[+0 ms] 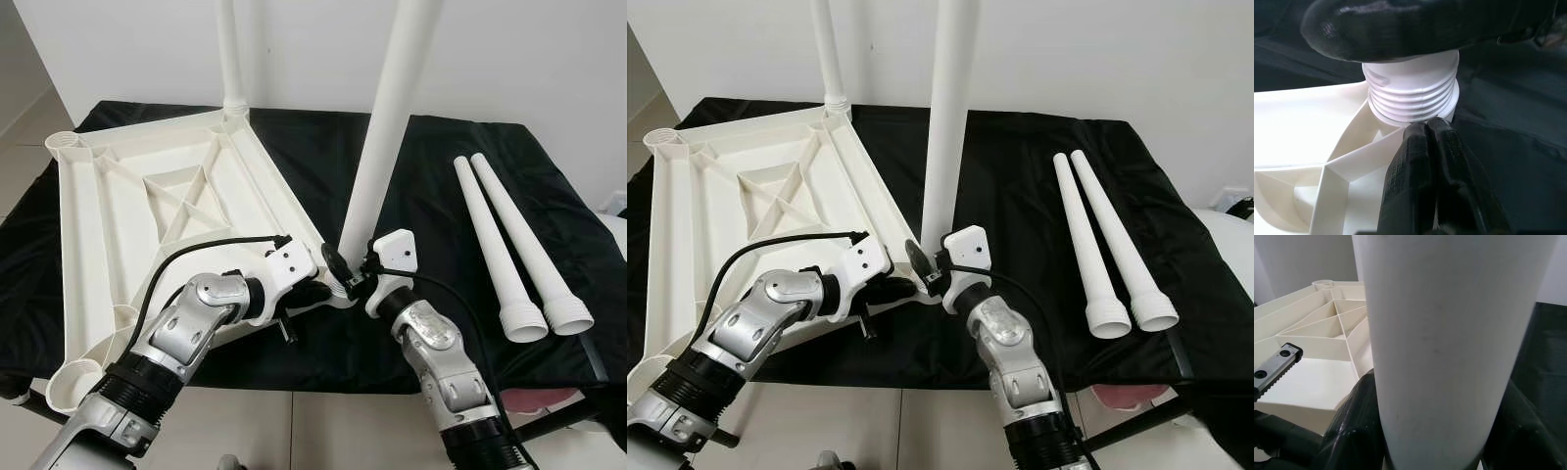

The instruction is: Building children table

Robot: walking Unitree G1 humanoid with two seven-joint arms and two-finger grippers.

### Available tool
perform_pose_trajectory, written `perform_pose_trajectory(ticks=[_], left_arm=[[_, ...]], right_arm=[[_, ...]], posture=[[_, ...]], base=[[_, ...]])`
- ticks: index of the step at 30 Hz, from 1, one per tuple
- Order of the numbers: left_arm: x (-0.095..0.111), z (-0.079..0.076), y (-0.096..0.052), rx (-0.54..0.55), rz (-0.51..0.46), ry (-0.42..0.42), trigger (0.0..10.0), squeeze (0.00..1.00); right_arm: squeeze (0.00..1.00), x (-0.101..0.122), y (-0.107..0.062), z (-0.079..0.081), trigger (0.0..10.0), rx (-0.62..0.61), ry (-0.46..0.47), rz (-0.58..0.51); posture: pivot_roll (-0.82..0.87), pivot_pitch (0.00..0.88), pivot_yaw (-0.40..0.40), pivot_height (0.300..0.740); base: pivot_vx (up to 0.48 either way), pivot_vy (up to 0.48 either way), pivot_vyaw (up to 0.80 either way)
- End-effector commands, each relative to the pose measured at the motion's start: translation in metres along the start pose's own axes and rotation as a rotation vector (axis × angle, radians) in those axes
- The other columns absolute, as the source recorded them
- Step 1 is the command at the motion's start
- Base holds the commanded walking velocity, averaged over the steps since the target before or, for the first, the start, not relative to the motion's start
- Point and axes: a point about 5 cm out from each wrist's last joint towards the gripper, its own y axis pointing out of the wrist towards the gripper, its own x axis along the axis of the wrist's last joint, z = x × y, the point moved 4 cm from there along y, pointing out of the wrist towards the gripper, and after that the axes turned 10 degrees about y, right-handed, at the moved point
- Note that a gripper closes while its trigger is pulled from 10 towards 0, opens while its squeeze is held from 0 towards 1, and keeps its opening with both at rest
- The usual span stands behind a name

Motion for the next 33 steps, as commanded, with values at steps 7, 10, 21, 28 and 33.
perform_pose_trajectory(ticks=[7,10,21,28,33], left_arm=[[-0.010,-0.009,-0.003,-0.060,0.031,-0.022,0.0,0.00],[-0.010,-0.009,-0.003,-0.061,0.031,-0.023,0.0,0.00],[-0.009,-0.009,-0.002,-0.061,0.026,-0.025,0.0,0.00],[-0.008,-0.008,-0.002,-0.060,0.025,-0.029,0.0,0.00],[-0.009,-0.006,-0.001,-0.050,0.026,-0.035,0.0,0.00]], right_arm=[[0.00,-0.053,-0.020,0.006,10.0,0.135,0.085,0.276],[0.00,-0.054,-0.021,0.002,10.0,0.139,0.061,0.293],[0.00,-0.069,-0.017,-0.006,10.0,-0.062,0.027,0.316],[0.00,-0.077,-0.018,-0.013,10.0,-0.265,0.067,0.308],[0.00,-0.080,-0.024,-0.027,10.0,-0.462,0.079,0.287]], posture=[[0.06,0.133,0.000,0.740],[0.06,0.133,0.000,0.740],[0.06,0.136,-0.004,0.740],[0.06,0.138,-0.004,0.740],[0.06,0.140,-0.004,0.740]], base=[[0.000,0.000,0.00],[0.000,0.000,0.00],[0.000,0.000,0.00],[0.000,0.000,0.00],[0.000,0.000,0.00]])
